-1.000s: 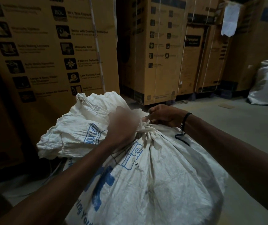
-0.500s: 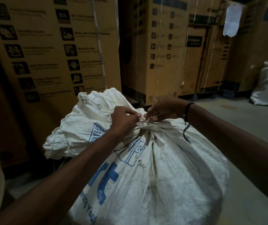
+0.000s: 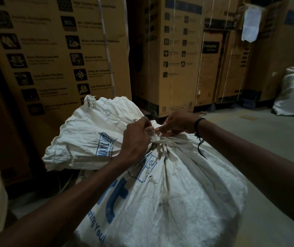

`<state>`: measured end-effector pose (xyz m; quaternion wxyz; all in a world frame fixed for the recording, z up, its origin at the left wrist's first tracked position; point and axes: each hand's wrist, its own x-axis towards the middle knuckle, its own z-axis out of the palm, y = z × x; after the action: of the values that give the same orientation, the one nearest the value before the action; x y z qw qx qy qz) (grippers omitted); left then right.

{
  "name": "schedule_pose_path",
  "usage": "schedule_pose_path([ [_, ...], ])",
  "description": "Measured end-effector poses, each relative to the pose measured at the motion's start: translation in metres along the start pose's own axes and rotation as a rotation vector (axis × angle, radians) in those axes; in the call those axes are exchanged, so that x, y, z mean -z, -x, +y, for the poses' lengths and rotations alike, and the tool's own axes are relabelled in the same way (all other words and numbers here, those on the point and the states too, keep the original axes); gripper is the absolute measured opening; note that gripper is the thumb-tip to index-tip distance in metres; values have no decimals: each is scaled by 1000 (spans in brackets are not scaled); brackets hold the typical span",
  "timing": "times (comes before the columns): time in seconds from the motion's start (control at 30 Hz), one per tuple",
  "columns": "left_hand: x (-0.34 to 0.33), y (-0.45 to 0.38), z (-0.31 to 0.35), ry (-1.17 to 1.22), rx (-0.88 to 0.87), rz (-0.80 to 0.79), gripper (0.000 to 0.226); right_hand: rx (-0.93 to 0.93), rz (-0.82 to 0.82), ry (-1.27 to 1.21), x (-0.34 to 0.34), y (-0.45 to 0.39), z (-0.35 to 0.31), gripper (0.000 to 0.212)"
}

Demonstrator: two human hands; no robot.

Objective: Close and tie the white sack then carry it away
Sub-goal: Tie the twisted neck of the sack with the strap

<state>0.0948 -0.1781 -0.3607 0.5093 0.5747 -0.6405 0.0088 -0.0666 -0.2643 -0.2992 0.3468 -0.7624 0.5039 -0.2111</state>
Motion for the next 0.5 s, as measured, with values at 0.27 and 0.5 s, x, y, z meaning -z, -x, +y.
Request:
schedule_pose_path([
  [0.27,10,1,-1,-2,31,-27,18,-25,-175,-242,6,3,11,14],
  [0.5,12,2,1,-38,9,-74,17,27,-121,-162,4,4,14,18],
])
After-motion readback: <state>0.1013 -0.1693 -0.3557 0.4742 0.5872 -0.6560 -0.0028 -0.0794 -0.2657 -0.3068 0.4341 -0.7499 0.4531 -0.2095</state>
